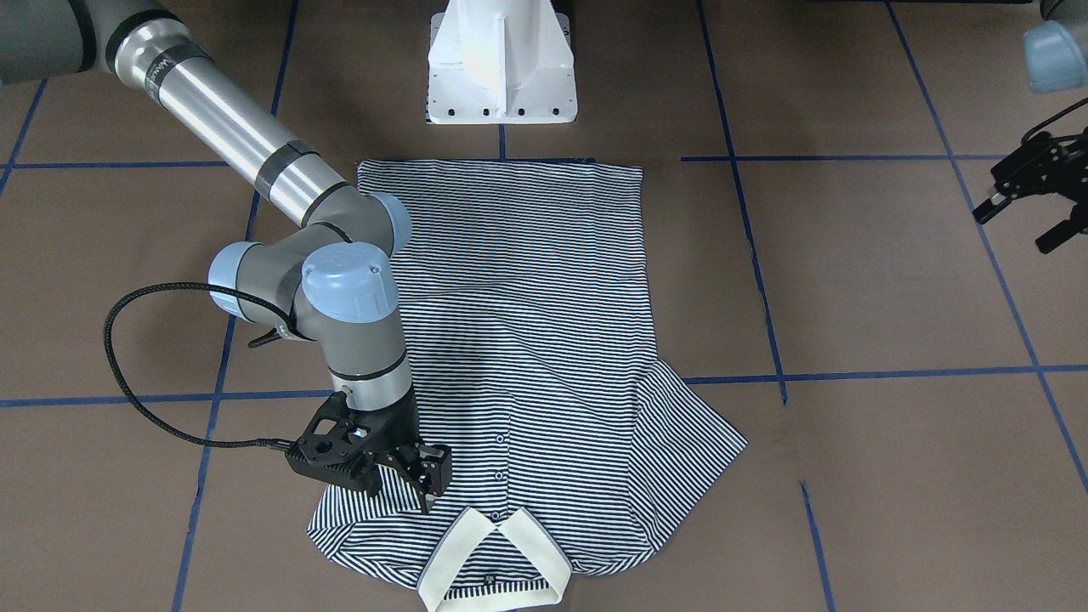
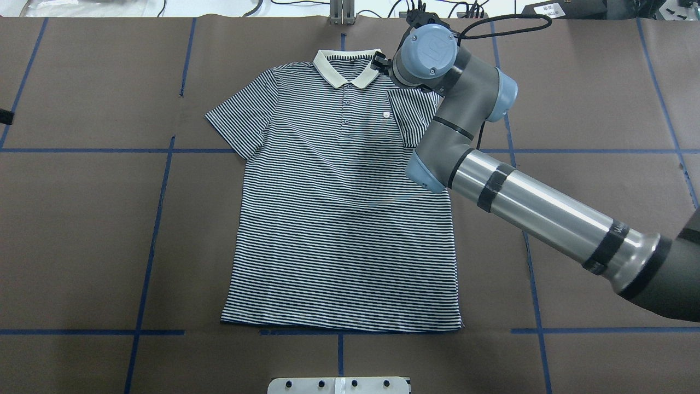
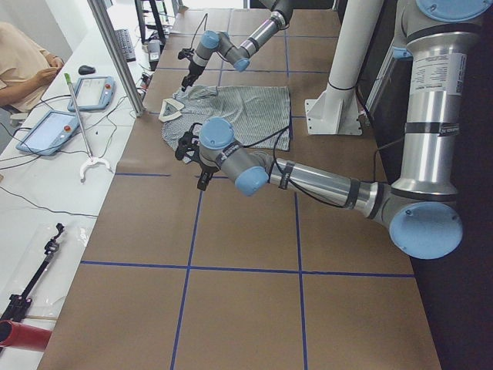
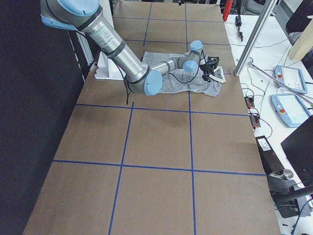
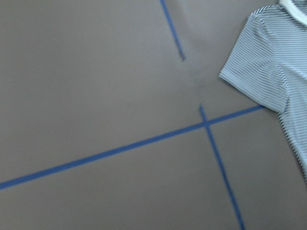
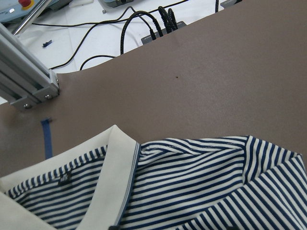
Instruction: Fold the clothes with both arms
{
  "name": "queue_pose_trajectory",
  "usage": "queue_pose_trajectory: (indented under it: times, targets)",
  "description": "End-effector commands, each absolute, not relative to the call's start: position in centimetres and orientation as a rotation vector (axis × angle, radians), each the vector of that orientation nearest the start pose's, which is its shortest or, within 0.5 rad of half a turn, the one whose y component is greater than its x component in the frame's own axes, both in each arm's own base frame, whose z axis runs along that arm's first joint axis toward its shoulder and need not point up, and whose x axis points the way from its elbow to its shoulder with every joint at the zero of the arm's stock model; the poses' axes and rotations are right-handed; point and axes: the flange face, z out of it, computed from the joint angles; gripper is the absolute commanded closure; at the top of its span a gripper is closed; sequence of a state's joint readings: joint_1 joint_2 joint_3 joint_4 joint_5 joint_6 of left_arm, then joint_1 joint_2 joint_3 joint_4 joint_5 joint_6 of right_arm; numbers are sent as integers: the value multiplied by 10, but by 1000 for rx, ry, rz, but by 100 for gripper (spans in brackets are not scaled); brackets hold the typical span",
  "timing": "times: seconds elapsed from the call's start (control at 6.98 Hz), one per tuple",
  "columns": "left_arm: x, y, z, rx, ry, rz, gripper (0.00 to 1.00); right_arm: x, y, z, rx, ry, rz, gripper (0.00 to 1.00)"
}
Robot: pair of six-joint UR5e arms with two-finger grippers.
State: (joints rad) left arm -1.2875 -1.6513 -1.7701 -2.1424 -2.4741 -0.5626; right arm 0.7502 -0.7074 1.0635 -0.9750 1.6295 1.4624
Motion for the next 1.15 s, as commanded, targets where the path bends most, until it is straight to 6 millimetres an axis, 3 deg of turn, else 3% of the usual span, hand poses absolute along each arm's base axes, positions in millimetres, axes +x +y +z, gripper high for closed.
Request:
queue_pose_trajectory:
  times: [0.0,0.14,0.29,0.43,0.57,0.86,1.0]
  targets:
    - [246,-549,366,260,1130,20,1,-490,-616,290,295,-958,492,0]
    - [302,-569,340,266,1108,-62,1,-465,-594,278,268,-959,483,0]
    - [360,-564,336,337,1031,-129,1,-432,-567,276,224,-944,477,0]
    - [380,-575,351,334,985,-144,2,-399,-550,286,186,-965,470,0]
    - [396,-593,357,316,957,-155,5,-379,-534,293,159,-989,452,0]
    - [417,-619,391,321,861,-187,33,-369,-523,296,173,-992,447,0]
    - [424,-631,401,318,830,-200,40,-368,-523,298,175,-988,450,0]
